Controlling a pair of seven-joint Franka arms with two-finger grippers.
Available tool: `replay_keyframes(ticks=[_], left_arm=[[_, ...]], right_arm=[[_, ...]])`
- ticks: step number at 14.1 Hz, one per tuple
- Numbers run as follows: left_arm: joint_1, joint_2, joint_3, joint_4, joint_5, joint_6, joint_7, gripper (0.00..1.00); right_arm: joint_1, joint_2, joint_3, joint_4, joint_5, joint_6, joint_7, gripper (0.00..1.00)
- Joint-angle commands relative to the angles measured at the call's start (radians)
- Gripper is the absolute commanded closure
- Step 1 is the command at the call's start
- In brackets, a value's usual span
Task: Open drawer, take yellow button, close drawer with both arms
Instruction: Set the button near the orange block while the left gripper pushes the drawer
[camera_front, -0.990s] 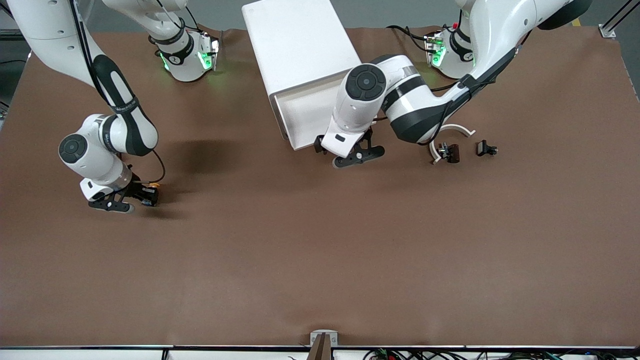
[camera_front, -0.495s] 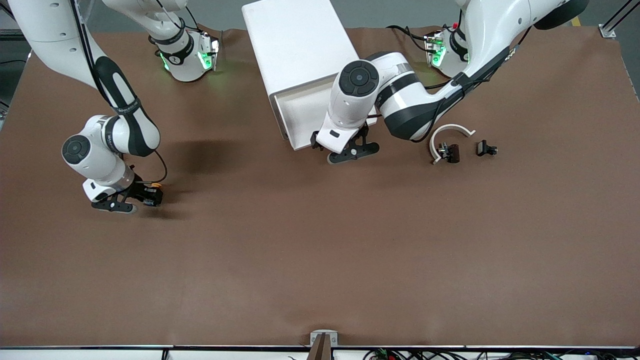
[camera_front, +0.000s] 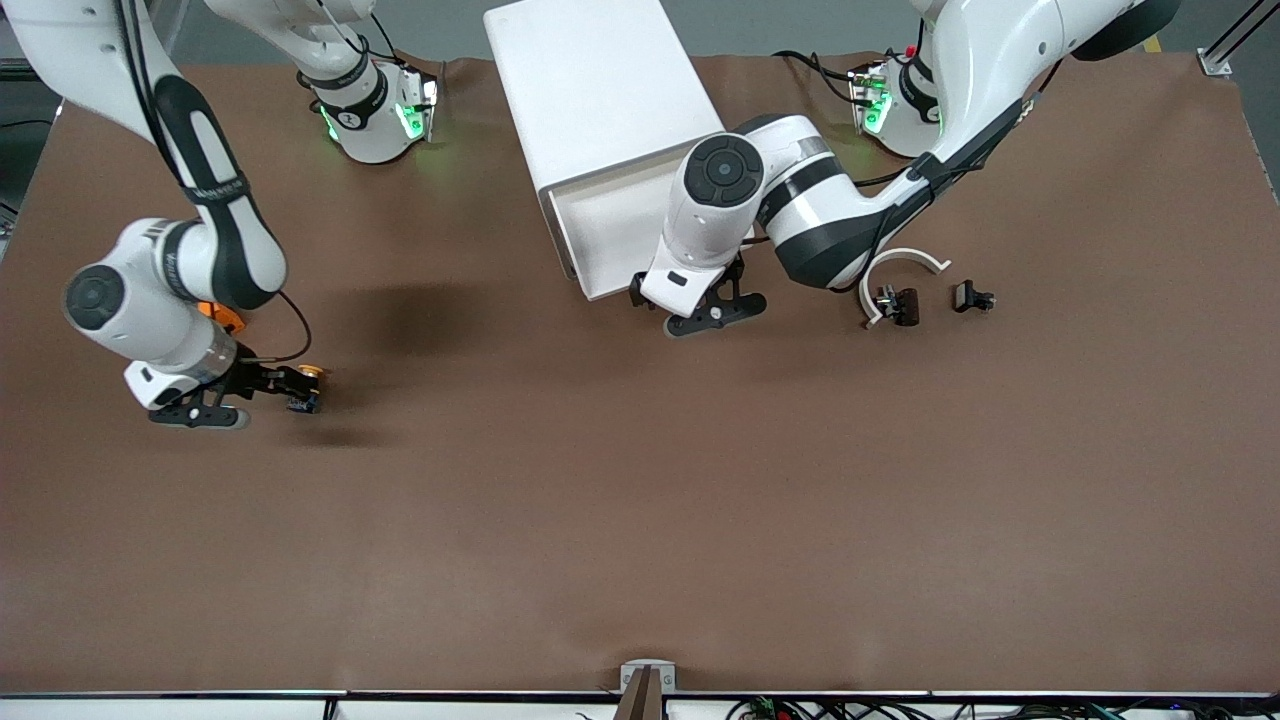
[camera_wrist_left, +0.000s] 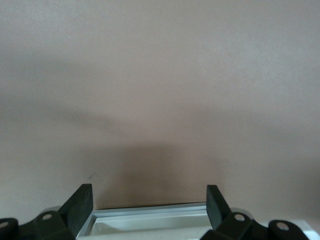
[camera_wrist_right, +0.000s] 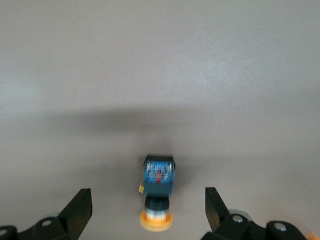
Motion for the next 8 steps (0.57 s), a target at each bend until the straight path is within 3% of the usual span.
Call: replay_keyframes(ticks=[1, 4, 8], left_arm=[[-0.029, -0.018, 0.007, -0.006, 0.018, -0.009, -0.030, 0.00], [-0.064, -0.015, 0.006, -0.007, 0.004, -0.046, -0.043, 0.00], [-0.101, -0.006, 0.006, -0.006, -0.004, -0.058, -0.108, 0.00]], right_arm=[[-0.032, -0.057, 0.011, 0.115, 0.016, -0.237, -0.029, 0.00], [-0.032, -0.127, 0.008, 0.195, 0.005, -0.455, -0.026, 0.00], [-0.038, -0.141, 0.007, 0.427, -0.063, -0.763, -0.026, 0.00]])
